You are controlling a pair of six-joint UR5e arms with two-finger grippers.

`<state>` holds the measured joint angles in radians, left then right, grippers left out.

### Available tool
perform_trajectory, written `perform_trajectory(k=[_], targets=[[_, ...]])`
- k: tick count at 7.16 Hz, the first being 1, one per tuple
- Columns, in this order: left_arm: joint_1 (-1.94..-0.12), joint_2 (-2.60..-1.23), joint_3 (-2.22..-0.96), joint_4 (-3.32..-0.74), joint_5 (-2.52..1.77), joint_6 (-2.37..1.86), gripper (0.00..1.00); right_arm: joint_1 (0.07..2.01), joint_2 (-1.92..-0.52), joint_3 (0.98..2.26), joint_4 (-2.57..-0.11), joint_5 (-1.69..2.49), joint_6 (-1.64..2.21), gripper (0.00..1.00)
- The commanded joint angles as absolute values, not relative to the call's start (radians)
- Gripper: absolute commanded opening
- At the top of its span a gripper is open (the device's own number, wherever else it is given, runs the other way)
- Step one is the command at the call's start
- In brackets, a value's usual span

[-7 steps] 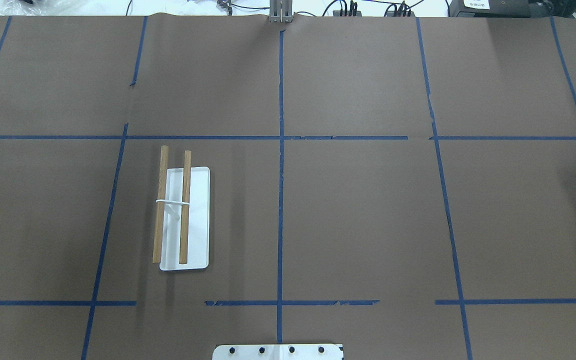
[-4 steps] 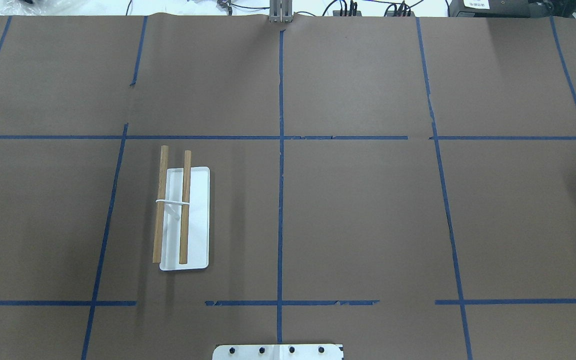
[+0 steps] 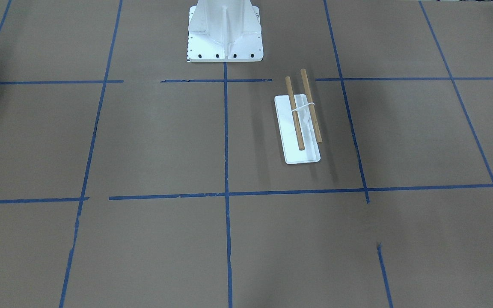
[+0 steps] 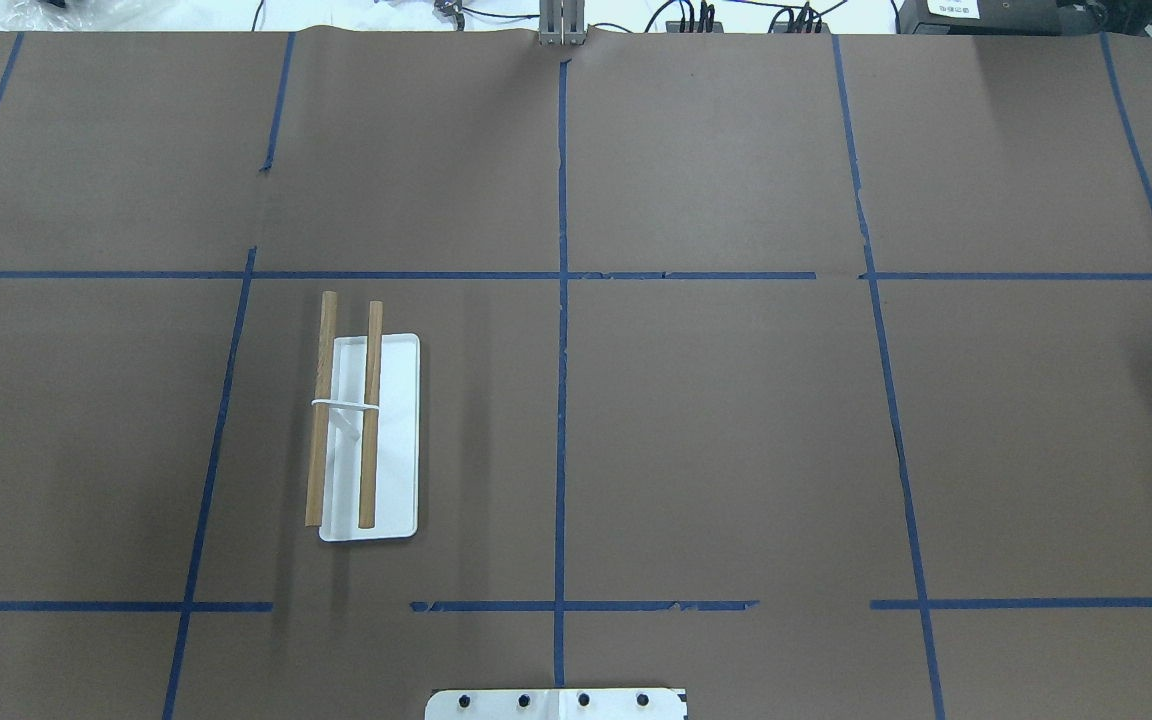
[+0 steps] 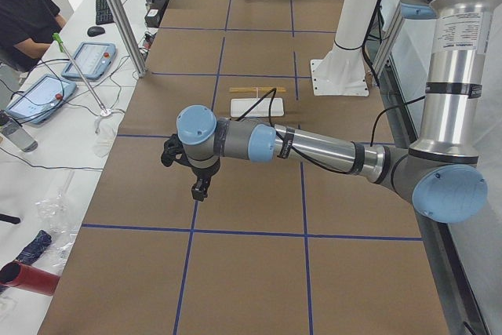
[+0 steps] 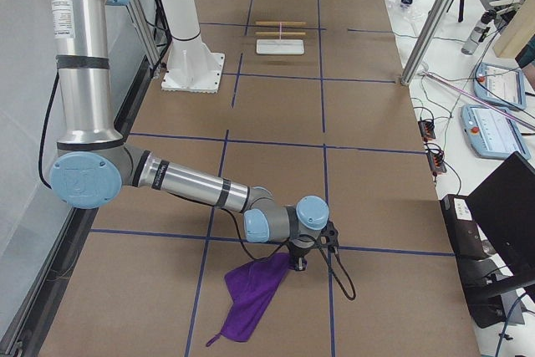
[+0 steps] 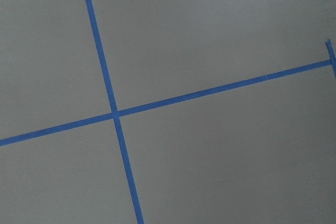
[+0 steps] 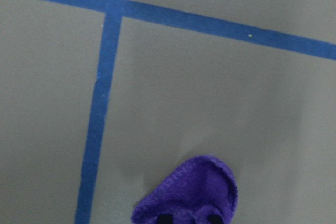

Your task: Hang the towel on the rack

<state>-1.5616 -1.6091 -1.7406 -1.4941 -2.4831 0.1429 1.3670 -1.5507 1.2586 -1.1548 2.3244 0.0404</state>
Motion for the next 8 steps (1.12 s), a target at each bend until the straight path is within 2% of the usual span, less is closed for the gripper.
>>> perform_trajectory(k=[1,3,5,6,8], targets=[[-1.562,-1.609,-1.747,-1.496,-2.487,0.144,1.00,1.414,-1.607,1.468,-1.189,2.379,0.060,0.00],[-1.562,-1.608,-1.755,-1.520,-2.485,0.146,1.00,1.411,-1.667,1.782,-1.287,2.416,0.321,0.00],[-1.562,-1.612,-1.762,-1.540,-2.488,0.100,1.00,1.283,-1.652,1.992,-1.286,2.454,0.690,0.00],[-1.560,-1.646,-1.790,-1.555,-2.497,-0.073,1.00,1.217,-1.575,2.038,-1.287,2.454,0.891,0.00],[-1.522,-1.672,-1.853,-1.635,-2.607,-0.368,1.00,1.006,-1.270,2.045,-1.285,2.413,1.410,0.00]])
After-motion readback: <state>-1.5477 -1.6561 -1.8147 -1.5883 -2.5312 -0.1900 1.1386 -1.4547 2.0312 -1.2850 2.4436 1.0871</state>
